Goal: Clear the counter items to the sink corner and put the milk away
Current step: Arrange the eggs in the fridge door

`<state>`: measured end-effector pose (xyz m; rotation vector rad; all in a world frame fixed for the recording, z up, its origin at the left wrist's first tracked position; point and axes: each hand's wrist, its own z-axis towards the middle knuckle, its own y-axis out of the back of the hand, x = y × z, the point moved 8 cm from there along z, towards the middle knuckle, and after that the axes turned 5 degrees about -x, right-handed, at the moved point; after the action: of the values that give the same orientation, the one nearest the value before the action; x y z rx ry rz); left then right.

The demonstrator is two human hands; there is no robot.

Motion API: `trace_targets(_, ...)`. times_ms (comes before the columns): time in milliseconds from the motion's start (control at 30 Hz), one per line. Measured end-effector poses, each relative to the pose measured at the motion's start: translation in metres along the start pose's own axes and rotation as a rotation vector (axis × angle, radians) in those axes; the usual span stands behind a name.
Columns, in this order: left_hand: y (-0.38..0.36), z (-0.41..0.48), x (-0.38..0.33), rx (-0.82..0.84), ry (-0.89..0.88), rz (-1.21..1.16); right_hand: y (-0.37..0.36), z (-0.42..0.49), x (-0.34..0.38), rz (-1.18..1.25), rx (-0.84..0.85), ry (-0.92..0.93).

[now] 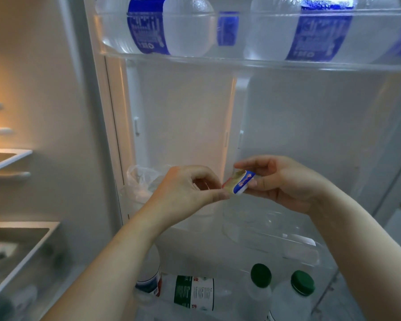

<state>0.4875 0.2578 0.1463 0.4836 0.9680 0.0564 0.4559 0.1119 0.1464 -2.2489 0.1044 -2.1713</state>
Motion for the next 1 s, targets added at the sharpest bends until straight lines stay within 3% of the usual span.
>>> trace_targets(100, -0.005, 0.004, 0.006, 0.093, 0.095, 0.016, 0.002, -0.002, 0.008, -0.039, -0.035, 0.12)
trace_targets(267, -0.006, 0.007, 0.013, 0.152, 0.286, -0.237, 0.004, -0.004, 0.02, -0.247, -0.109, 0.306)
trace_targets(433, -0.017, 0.006, 0.019, 0.25, 0.411, -0.234, -0.009, -0.004, 0.025, -0.376, -0.094, 0.387)
trace_targets(600, -0.02, 0.006, 0.027, 0.233, 0.495, -0.293, -0.011, -0.003, 0.024, -0.563, -0.149, 0.434)
trace_targets(700, -0.016, 0.007, 0.031, 0.195, 0.49, -0.256, -0.008, -0.001, 0.019, -0.746, -0.166, 0.377)
trace_targets(800, -0.014, 0.006, 0.029, 0.196, 0.438, -0.174, 0.002, 0.002, 0.015, -1.075, -0.161, 0.257)
trace_targets(1000, -0.017, 0.003, 0.024, 0.226, 0.349, -0.003, 0.015, -0.013, -0.014, -1.603, 0.145, -0.116)
